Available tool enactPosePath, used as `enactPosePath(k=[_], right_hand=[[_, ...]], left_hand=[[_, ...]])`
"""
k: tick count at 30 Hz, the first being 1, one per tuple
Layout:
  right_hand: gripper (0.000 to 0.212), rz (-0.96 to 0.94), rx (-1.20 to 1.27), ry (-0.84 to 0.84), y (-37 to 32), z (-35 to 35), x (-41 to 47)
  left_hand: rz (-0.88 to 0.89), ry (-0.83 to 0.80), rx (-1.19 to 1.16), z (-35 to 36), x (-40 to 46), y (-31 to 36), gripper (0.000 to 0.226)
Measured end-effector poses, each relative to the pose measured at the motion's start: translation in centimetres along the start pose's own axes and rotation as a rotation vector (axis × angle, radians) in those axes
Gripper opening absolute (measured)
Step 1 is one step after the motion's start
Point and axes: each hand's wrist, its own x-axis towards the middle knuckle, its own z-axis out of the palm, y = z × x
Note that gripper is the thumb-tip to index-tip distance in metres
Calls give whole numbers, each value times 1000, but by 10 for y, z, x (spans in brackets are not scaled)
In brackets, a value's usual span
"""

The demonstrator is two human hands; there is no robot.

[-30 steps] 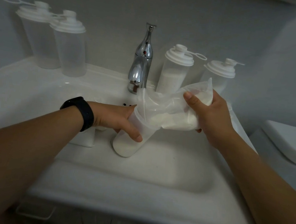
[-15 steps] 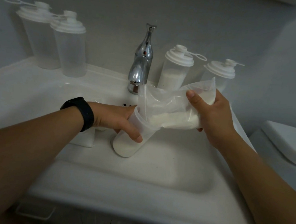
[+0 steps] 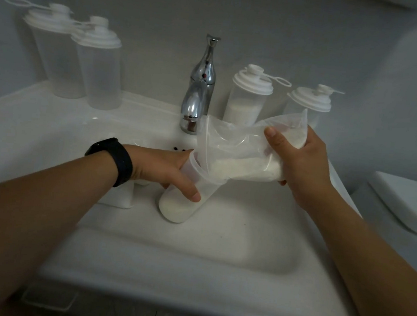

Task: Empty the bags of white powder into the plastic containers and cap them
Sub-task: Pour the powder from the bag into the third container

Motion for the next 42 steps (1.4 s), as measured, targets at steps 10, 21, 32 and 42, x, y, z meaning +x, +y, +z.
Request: enactPosePath(k=[10,21,32,42], right_hand=[[23,-11,-12,-18,1,-2,1],[25,-25,-42,-44,2,0,0],[17,-4,-51,-33,-8,2,-6],[29,11,-34,-27,-8,3,-8]], left_hand=[[9,0,13,0,2,-3,90],[-25,14,9,0,-3,0,79],[-1,91,48,1,-5,-1,87],[56,95,46,4,-14,3,82]])
